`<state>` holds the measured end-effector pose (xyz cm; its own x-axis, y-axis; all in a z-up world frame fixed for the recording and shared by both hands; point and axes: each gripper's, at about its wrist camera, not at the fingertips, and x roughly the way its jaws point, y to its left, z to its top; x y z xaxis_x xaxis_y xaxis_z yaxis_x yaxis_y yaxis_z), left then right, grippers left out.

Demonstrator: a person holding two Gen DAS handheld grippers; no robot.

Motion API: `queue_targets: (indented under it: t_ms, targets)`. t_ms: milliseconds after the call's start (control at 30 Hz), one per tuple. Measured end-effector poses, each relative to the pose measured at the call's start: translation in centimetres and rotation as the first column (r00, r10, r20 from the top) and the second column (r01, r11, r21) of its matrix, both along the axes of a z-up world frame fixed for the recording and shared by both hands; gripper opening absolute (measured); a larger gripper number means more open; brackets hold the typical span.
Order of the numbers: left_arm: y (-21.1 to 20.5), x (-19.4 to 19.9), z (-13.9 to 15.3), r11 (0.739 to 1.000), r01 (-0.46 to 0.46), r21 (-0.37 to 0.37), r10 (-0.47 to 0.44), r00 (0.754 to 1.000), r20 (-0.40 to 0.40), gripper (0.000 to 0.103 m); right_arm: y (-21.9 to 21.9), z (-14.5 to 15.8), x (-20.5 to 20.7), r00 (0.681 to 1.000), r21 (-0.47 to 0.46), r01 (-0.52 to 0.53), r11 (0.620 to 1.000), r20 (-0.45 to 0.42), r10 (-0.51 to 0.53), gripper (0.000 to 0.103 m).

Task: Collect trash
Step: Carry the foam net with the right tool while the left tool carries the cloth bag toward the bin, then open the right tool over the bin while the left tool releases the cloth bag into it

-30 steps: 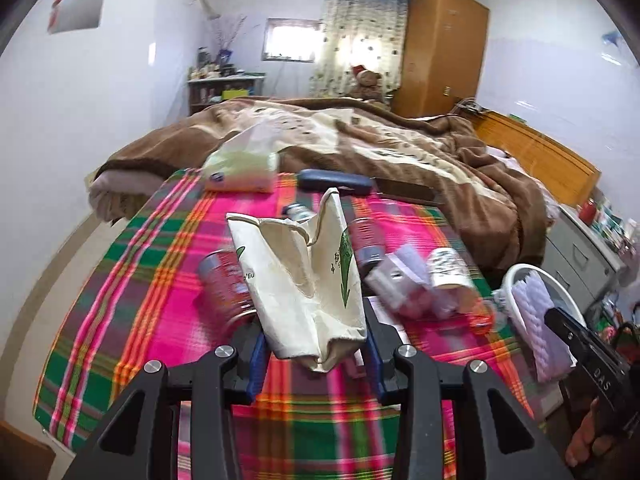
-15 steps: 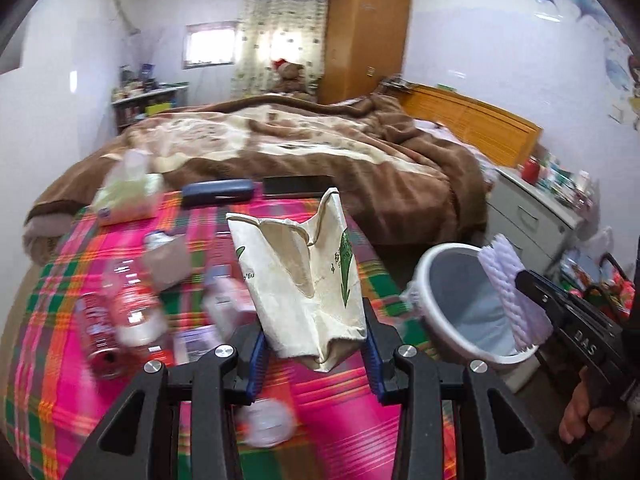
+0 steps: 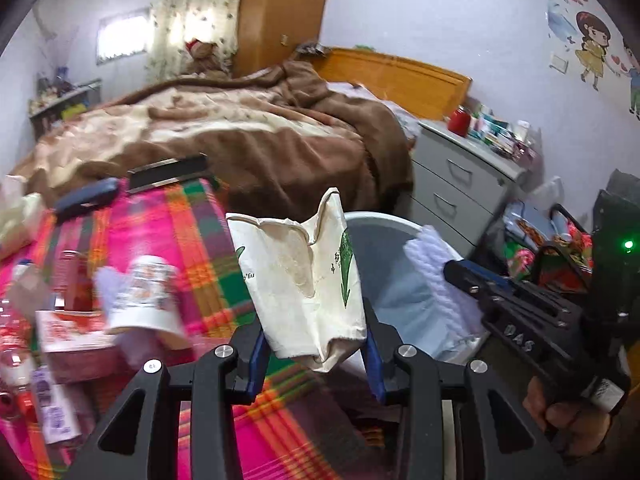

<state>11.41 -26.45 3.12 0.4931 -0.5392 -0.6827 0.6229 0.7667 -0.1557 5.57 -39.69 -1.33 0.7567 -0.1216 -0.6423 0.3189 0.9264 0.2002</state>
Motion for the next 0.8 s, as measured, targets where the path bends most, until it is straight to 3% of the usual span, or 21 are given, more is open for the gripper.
queue_targets:
  t_ms: [400,533,633,733,800]
  targets:
    - [-5.5,1.8,-2.9,0.997,0.056,0.045,-0.054,0.998,-0.043,0.041,-2.3,-1.8,1.0,0.996,0.0,0.029,1.0,-0.087,-0.029,0.015]
    - [-5.7,2.2,-3.2,0.997,0.054,0.051,-0.051,0.998,-0.047,0.048,-2.5,-1.9,0.9,0.996,0.018,0.028,0.999,-0.087,-0.026,0.018]
    - [-5.3,2.3,-3.2,0.998,0.046,0.035,-0.044,0.998,-0.044,0.063,-2.5,-1.8,0.6,0.996,0.014,0.04,0.999,-0.082,-0.039,0.028]
    - [-4.7,2.4,-2.9,0.999,0.028,0.027,-0.027,0.999,-0.044,0.063,-2.3,-1.5,0.3,0.997,0.025,0.038,0.999,-0.068,-0.036,0.05]
    - [-4.1,2.5,-2.8,1.0,0.011,0.025,-0.01,0.999,-0.039,0.063,-1.9,-1.2,0.1,0.997,0.024,0.04,0.999,-0.059,-0.039,0.051]
